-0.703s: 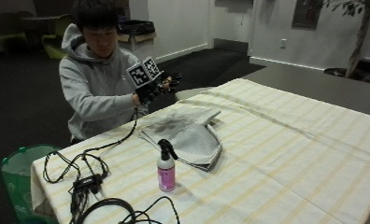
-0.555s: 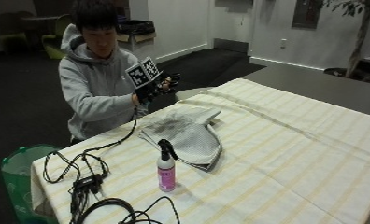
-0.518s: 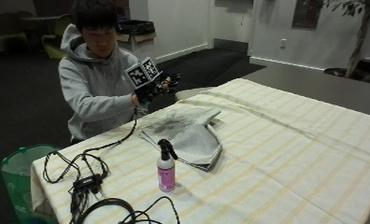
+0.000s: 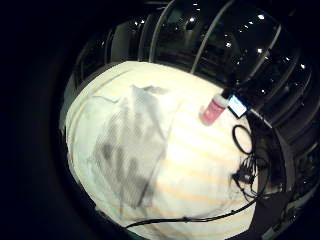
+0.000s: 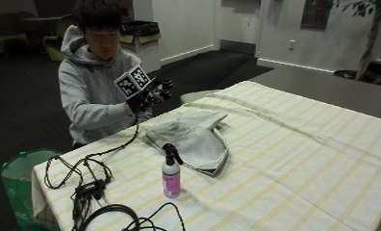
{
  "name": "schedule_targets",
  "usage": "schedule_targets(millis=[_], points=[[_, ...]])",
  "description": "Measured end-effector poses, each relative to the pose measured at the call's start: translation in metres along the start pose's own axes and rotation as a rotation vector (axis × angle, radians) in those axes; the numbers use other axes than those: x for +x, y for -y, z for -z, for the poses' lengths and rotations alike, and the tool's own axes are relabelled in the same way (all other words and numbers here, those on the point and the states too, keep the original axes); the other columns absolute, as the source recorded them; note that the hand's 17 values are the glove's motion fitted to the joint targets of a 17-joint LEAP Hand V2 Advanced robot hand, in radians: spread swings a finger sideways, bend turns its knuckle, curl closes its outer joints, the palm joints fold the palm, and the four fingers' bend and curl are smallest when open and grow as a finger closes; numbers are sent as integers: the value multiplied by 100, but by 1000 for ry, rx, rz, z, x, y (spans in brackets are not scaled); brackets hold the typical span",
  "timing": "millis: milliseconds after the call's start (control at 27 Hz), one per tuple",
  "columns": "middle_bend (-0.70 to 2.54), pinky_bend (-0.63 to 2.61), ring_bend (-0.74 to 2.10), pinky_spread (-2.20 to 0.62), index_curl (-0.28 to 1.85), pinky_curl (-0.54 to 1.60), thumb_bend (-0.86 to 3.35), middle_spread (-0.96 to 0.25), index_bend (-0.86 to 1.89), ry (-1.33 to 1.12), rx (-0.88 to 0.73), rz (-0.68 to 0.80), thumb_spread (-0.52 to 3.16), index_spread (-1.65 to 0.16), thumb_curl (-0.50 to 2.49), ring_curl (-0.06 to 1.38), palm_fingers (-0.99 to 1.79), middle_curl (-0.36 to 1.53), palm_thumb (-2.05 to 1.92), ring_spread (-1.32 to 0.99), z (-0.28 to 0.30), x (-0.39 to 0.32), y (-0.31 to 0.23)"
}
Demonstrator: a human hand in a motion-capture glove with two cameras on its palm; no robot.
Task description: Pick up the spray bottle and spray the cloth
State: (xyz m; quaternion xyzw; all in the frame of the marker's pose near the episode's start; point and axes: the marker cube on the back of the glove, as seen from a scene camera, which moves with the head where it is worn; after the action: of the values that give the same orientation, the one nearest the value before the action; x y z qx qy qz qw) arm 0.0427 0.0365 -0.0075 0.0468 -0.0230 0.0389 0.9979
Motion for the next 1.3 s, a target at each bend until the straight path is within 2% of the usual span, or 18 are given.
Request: schedule_targets(millis=[407, 814, 1296], points=[[23, 49, 33, 25, 15, 26, 2, -7, 14, -14, 23, -57, 105, -41, 23, 17, 2, 23, 41, 5, 15, 48, -14], [22, 50, 34, 26, 17, 29, -2, -7, 13, 75, 9, -160, 107, -41, 26, 20, 0, 26, 43, 4, 14, 99, -16], [22, 54, 35, 26, 14, 32, -1, -7, 7, 261, 4, -368, 106, -41, 30, 22, -9, 29, 52, 4, -20, 172, 7]])
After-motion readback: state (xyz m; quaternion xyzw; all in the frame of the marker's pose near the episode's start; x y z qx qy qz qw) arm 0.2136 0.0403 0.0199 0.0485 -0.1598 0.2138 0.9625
